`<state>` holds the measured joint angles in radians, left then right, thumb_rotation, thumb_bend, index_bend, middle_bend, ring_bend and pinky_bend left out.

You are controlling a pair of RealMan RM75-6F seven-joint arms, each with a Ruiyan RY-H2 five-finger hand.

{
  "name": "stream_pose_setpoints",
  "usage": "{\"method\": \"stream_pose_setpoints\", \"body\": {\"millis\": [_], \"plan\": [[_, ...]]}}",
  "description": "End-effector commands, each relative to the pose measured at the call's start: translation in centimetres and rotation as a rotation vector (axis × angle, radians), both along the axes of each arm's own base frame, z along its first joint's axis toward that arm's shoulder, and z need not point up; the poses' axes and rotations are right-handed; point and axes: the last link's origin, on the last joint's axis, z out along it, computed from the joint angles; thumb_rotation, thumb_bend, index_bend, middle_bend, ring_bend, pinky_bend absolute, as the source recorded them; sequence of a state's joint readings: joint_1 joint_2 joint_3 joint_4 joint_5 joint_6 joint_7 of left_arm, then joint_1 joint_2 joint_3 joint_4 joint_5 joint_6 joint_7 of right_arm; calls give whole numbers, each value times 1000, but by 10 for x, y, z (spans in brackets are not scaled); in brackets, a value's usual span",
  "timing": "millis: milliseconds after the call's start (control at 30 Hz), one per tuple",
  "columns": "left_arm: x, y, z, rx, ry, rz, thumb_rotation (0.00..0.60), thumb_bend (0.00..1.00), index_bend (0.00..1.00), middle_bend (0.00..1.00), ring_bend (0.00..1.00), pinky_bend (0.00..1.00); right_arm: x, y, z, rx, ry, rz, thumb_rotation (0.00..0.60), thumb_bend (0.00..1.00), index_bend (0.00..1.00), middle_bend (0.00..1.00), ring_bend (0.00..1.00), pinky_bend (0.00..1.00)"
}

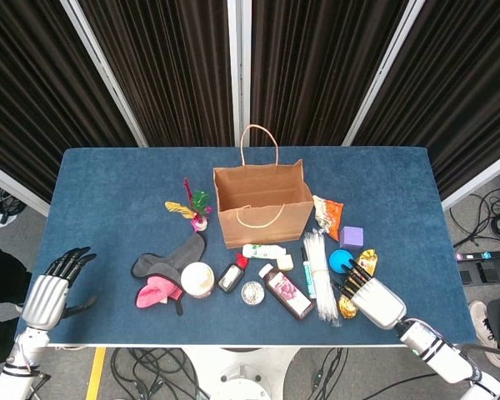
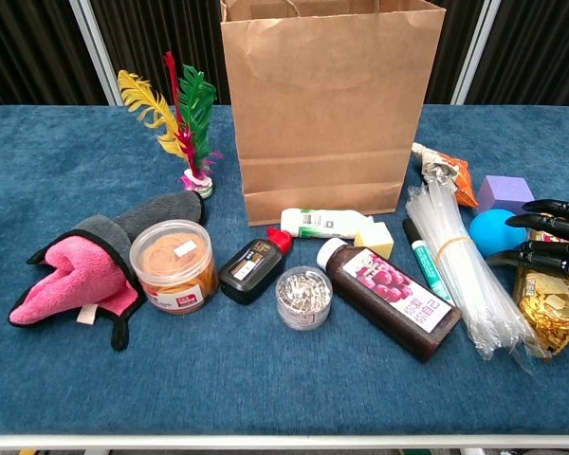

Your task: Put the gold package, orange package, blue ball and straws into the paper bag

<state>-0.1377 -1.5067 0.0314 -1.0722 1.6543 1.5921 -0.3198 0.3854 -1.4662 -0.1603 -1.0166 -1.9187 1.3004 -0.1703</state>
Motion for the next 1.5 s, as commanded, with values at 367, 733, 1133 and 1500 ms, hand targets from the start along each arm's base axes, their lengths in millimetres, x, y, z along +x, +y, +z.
{"method": "stream_pose_setpoints", "body": {"millis": [367, 733, 1133, 1500], "plan": [[0, 1, -1, -2, 5, 0, 600, 237, 241, 231, 151, 240, -2, -1, -2, -22, -44, 13, 600, 171, 209, 385, 176, 88], [2, 1, -1, -2, -4, -1, 600, 237, 242, 232, 151, 240, 1, 5, 8, -56, -107, 52, 600, 218, 331, 488, 303, 188], [5, 0, -3, -10, -25, -4, 600, 237, 242, 231, 151, 240, 3, 18, 33, -111, -198, 63, 600, 278, 472, 574, 420, 351], [6, -1, 0, -3, -42, -5, 600, 238, 241, 232, 151, 241, 29, 19, 60, -188, -288, 179, 600, 297, 565, 622, 475, 424]]}}
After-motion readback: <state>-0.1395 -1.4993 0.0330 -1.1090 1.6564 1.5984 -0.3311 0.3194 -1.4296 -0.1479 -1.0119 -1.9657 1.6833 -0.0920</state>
